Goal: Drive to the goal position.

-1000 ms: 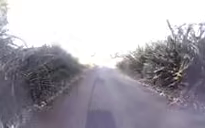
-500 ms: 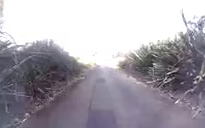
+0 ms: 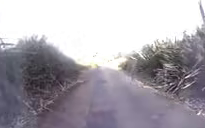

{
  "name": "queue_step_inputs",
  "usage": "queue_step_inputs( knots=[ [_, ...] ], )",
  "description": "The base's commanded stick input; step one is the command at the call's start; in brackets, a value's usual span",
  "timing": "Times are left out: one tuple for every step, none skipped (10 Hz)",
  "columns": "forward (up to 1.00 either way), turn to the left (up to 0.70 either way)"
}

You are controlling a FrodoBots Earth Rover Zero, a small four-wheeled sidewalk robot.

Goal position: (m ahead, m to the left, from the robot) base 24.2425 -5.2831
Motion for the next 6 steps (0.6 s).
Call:
queue_step_inputs(
  knots=[
    [0.85,-0.34],
    [0.85,-0.34],
    [0.85,-0.25],
    [0.85,-0.13],
    [0.85,-0.01],
    [0.85,0.00]
  ],
)
